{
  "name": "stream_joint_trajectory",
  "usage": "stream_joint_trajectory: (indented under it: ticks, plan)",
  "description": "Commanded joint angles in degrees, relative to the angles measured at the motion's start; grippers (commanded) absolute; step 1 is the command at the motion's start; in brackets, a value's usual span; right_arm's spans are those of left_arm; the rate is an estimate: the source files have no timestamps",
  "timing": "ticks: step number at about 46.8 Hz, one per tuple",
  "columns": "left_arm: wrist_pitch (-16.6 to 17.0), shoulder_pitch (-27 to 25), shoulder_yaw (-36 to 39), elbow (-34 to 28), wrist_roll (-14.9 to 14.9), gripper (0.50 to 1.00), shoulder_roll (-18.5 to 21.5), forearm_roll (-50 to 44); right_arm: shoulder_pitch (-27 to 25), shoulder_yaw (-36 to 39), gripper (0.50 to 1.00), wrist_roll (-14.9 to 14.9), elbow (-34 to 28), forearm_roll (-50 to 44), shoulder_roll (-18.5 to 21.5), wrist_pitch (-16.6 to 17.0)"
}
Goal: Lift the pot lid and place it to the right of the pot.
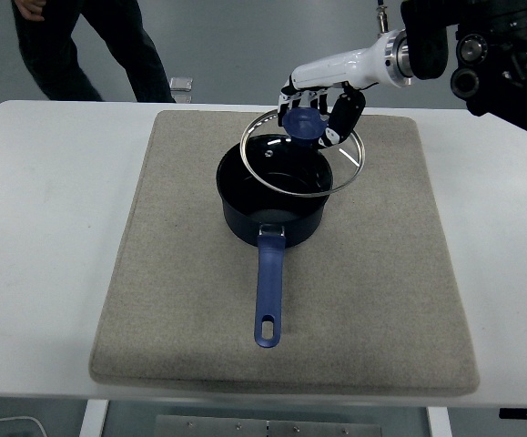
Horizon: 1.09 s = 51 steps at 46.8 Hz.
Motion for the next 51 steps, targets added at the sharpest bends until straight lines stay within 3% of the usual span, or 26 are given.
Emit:
stream_joint_trajectory:
  ticks: [1, 16, 28, 37, 51]
  plan:
    - [0.0, 0.0, 0.0, 0.0, 0.0, 1.000, 0.0, 0.0, 0.1, 0.1, 0.533, 0.0, 0.5, 0.0, -1.9, 0.5]
    - [0.0, 0.0, 0.0, 0.0, 0.0, 1.000, 0.0, 0.0, -0.6, -0.1, 0.533, -0.1, 3.1, -0.2, -9.6, 0.9]
    - [0.0, 0.0, 0.0, 0.0, 0.0, 1.000, 0.0, 0.0, -2.1, -0.1, 0.537, -0.3, 3.7, -0.5, -13.5, 1.6]
    - [0.0, 0.0, 0.0, 0.0, 0.0, 1.000, 0.0, 0.0, -5.2, -0.1, 0.535, -0.5, 3.7, -0.9, -15.6, 1.5]
    - [0.0, 0.0, 0.0, 0.0, 0.0, 1.000, 0.0, 0.0, -10.4, 0.2, 0.533, -0.5, 3.8, -1.0, -15.7, -1.6]
